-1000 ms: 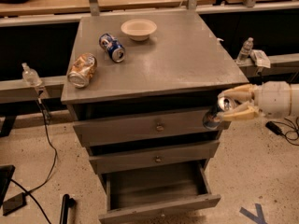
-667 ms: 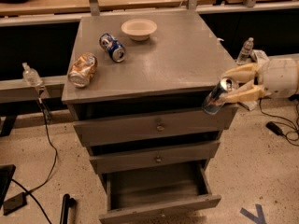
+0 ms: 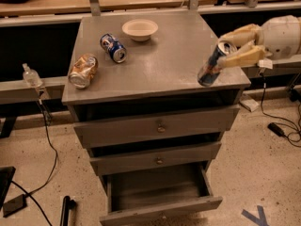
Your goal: Pick redbull can from bottom drawer and place on counter
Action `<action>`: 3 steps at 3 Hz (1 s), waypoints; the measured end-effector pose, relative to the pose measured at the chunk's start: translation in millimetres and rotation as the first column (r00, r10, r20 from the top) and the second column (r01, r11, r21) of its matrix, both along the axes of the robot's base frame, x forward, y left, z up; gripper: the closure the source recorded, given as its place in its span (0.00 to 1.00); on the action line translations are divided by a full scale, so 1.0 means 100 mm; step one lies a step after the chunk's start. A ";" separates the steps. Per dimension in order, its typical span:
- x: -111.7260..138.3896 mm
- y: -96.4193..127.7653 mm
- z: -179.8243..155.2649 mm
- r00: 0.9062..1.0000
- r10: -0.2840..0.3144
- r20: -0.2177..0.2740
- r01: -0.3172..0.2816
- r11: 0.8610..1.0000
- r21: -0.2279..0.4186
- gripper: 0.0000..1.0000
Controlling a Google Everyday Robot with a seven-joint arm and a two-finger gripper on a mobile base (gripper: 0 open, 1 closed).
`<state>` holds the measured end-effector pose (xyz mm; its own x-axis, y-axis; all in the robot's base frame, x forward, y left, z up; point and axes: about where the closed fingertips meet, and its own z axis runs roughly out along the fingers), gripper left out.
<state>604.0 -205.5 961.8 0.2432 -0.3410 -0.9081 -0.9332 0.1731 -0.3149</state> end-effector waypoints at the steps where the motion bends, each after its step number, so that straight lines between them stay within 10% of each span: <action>1: 0.19 -0.02 0.16 0.998 -0.062 -0.022 0.062 0.998 -0.019 1.00; 3: 0.69 -0.11 -0.02 0.958 -0.271 -0.089 0.261 0.959 -0.107 1.00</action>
Offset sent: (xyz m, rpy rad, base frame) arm 0.0816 -0.0238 0.0050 -0.1386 0.1147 -0.3749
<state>672.6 -216.7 959.4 0.0400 -0.4649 -0.8845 -0.8853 0.3940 -0.2471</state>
